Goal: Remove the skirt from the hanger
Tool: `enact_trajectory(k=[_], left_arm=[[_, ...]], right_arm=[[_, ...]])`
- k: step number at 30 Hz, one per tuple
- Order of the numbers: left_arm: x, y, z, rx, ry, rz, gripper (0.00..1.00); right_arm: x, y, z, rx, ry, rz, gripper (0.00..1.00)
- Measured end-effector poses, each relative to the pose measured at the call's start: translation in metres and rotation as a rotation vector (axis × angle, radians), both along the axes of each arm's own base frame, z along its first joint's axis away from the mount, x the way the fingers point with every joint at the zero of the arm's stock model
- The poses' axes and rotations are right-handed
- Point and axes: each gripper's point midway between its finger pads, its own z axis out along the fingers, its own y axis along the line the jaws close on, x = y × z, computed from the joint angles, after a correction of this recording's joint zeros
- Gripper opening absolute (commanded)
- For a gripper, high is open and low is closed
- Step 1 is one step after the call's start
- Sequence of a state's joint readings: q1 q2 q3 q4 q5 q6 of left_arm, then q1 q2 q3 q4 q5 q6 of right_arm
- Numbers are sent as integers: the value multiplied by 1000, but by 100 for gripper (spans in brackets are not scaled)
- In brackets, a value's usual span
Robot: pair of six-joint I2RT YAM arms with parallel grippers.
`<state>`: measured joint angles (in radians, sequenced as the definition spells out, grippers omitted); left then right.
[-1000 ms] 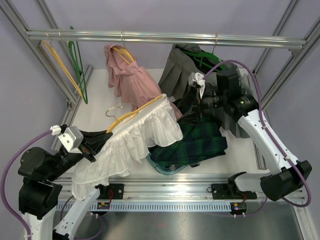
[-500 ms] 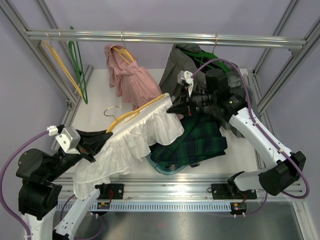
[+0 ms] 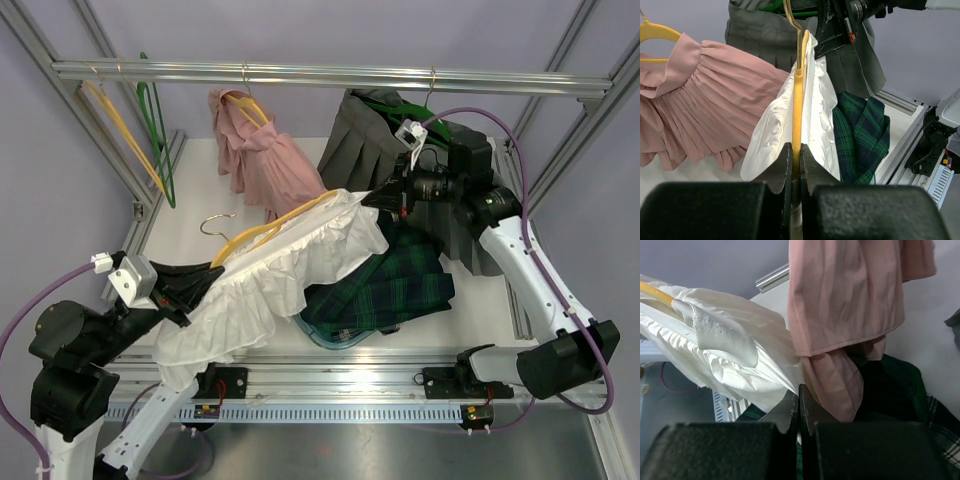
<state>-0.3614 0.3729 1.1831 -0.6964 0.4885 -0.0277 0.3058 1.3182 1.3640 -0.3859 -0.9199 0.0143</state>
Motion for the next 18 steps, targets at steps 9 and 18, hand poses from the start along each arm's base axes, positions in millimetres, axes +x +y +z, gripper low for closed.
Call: enact_trajectory(k=[9, 18], left_arm=[[-17, 13, -7, -53, -9, -21, 0], [2, 15, -5, -59, 30, 50, 0]], right_arm=[[-24, 1, -7, 23, 58, 64, 0], [-48, 28, -35, -83, -52, 184, 0]])
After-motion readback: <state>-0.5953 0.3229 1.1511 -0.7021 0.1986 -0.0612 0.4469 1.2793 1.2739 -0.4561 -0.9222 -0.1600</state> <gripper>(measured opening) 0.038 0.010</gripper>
